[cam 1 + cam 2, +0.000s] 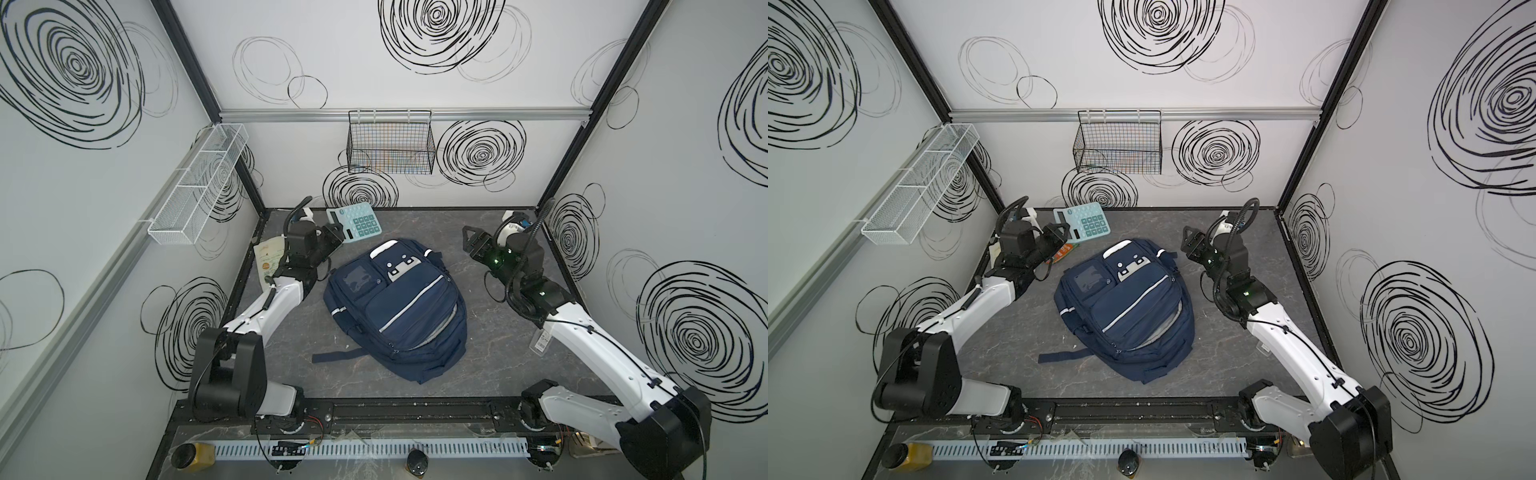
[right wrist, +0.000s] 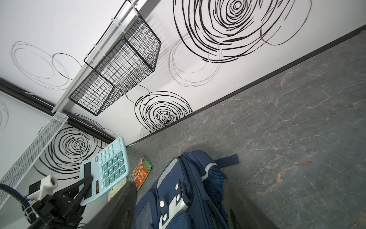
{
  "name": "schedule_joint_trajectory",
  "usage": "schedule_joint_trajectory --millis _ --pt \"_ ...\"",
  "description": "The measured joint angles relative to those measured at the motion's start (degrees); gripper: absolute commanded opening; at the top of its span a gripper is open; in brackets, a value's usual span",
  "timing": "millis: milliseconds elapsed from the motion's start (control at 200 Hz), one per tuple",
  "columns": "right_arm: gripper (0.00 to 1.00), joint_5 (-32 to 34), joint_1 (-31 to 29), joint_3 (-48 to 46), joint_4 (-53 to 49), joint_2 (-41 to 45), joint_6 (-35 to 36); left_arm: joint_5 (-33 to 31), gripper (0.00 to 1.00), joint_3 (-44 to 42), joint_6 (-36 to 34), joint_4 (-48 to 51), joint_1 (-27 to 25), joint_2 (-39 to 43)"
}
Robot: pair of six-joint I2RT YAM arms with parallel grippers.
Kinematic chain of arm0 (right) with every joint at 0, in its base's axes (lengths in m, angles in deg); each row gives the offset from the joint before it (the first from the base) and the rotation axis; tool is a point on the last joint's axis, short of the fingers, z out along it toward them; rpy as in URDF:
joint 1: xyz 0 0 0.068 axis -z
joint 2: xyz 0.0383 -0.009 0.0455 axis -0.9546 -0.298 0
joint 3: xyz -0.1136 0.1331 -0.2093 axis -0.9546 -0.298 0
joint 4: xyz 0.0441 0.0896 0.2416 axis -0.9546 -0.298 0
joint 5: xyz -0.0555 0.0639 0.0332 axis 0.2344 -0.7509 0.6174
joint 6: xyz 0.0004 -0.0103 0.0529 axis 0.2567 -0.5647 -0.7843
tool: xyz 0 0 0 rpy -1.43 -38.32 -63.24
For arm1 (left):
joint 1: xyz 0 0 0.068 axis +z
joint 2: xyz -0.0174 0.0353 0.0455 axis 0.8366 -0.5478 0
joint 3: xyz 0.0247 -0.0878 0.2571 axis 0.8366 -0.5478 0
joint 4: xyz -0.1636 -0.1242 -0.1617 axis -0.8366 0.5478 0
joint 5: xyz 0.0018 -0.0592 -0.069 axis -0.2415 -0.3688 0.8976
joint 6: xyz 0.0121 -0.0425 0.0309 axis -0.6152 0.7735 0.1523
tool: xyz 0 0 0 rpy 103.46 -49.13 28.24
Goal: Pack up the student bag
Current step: 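Carry the calculator toward the right gripper while the right gripper reaches to take it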
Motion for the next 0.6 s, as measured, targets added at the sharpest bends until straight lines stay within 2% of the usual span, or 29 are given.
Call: schedule_joint_trajectory --millis 150,330,480,600 --pt "0.72 -5.31 0.46 -3.89 2.40 2.51 1.33 -0.15 0.00 -0.76 -2.40 2.67 -2.23 6.38" --pt "0.75 -18.25 5.92 -6.97 5.64 5.09 2.89 1.38 0.00 -1.84 -6.71 4.85 -6.43 12.96" --pt "0.76 -29.49 13.20 -9.81 11.37 6.84 2.47 7.50 0.00 -5.55 -10.91 4.61 -7.61 18.16" --pt "0.77 -39.26 14.45 -11.98 17.07 5.88 0.76 14.08 0.00 -8.70 -13.03 3.65 -7.85 21.51"
